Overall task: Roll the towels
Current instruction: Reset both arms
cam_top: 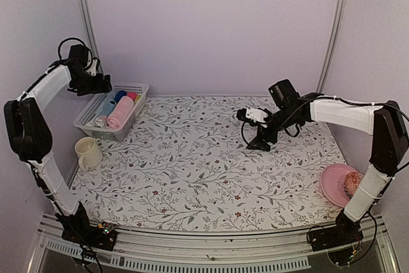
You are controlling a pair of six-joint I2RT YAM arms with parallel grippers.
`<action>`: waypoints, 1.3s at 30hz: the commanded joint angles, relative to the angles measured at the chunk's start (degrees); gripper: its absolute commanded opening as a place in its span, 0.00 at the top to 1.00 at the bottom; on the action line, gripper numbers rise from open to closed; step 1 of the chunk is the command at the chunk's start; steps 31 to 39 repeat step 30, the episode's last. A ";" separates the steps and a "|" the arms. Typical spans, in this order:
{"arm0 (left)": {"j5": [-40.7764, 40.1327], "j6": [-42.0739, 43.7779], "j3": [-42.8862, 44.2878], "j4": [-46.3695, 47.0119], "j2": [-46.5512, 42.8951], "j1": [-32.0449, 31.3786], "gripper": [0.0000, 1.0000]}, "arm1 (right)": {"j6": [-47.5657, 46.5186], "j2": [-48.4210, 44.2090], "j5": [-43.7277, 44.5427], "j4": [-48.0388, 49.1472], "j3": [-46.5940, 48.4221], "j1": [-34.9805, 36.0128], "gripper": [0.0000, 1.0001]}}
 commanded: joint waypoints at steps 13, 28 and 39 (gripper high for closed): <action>-15.40 -8.79 -30.57 14.90 -29.21 -27.97 0.03 | 26.88 -18.88 2.57 3.62 -1.41 -17.94 0.01; -16.77 -16.67 -58.96 22.69 -55.95 -39.71 0.03 | 26.74 -38.84 8.44 15.98 -19.76 -19.71 0.01; -18.04 -17.03 -58.58 22.24 -56.42 -40.19 0.03 | 26.97 -38.20 8.96 16.70 -20.25 -19.77 0.01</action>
